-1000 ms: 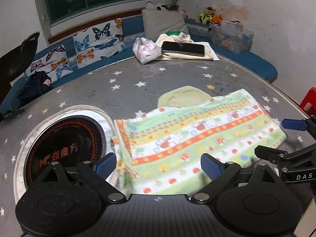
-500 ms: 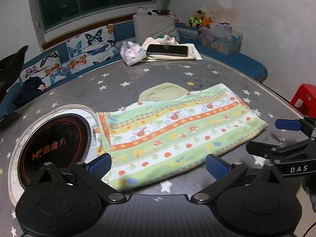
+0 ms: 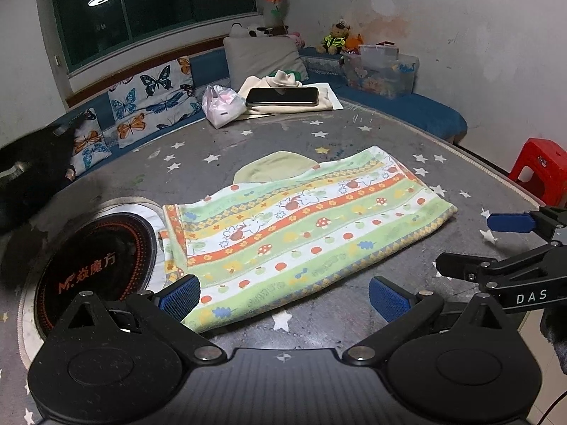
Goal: Fold clothes
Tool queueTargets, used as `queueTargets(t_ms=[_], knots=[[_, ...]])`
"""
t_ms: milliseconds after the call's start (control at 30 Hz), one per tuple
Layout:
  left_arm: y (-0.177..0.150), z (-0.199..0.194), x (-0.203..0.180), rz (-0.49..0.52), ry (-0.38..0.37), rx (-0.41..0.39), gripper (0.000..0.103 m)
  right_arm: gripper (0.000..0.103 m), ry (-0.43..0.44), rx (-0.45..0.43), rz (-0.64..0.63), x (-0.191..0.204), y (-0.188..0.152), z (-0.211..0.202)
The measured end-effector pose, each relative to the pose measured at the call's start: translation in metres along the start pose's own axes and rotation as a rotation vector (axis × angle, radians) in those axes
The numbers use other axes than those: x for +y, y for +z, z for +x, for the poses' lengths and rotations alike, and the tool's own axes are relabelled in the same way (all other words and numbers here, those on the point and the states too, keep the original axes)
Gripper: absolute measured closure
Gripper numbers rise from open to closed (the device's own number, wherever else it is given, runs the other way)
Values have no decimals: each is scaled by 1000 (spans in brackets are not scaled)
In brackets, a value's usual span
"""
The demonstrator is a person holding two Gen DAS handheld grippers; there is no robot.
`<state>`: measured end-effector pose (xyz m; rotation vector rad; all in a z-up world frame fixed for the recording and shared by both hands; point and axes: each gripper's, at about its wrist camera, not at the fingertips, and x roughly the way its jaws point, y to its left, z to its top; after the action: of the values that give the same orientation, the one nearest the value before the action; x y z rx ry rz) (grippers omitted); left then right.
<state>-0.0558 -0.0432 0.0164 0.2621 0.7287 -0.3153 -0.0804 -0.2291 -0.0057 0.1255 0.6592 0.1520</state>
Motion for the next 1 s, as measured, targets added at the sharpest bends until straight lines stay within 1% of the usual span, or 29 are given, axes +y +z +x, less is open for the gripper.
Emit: queueTargets(t_ms=[300, 567, 800, 1000], knots=[[-8, -9, -8, 10, -15, -8, 0, 0, 7, -22, -5, 6, -2, -11], [-11, -11, -8, 13, -24, 5, 0, 0, 8, -40, -10, 7, -1, -18], [-14, -6, -1, -1, -6, 26, 0, 0, 16, -31, -2, 6, -1, -15], [-14, -6, -7, 5, -6, 28, 0, 0, 25, -31, -7, 8, -1, -14]])
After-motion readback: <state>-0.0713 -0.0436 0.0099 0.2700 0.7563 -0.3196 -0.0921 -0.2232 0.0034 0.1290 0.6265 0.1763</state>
